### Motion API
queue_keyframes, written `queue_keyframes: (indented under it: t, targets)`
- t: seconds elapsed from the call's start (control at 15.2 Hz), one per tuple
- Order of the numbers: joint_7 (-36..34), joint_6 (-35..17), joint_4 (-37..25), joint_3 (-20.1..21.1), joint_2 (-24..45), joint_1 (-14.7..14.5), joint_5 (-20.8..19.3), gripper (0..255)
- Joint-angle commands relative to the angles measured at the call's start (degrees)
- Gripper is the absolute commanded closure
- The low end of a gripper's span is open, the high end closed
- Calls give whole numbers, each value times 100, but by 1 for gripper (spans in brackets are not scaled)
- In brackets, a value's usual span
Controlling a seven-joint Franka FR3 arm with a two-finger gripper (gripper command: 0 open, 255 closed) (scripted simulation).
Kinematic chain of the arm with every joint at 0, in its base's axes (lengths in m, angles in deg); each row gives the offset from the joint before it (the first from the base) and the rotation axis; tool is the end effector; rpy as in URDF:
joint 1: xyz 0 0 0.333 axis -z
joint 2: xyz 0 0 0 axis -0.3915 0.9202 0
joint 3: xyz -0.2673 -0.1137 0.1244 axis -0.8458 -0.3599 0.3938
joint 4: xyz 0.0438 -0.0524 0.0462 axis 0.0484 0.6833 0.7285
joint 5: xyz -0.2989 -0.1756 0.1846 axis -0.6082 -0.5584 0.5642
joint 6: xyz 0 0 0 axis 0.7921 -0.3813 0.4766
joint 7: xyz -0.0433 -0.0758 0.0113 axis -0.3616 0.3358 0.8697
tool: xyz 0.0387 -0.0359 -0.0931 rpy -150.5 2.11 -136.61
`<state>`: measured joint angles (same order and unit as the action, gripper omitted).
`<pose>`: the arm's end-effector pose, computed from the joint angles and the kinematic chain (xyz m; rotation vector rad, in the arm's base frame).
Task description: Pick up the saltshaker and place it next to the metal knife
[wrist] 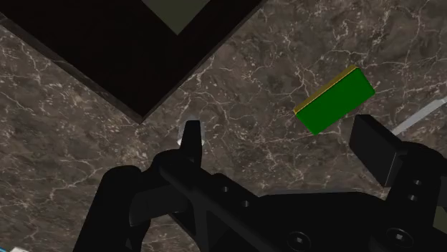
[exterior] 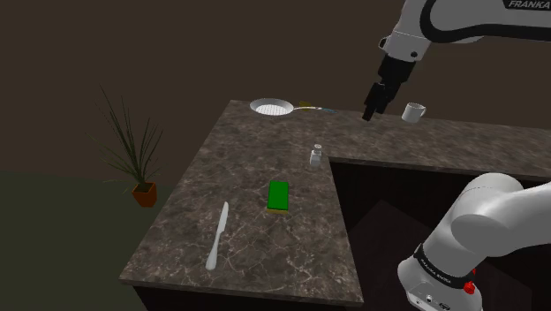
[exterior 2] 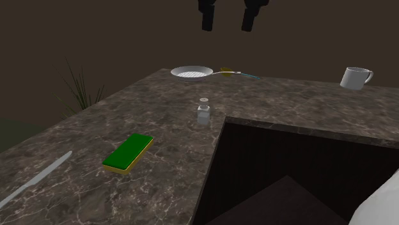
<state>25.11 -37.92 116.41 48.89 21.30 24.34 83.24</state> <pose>0.3141 -0.0312 0.5881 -3.0942 -0.0505 -0.1431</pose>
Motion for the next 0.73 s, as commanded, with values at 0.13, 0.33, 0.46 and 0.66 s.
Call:
queue_keyframes:
  t: [0.13,0.33,0.46,0.66]
  targets:
    - [40,-341,50,-51,337,14,-30,0]
    - [100,-839,67,-129,885,31,-64,0]
    - [141,-1157,40,-181,1275,41,-78,0]
    - [204,-1606,-58,-260,1889,51,-85,0]
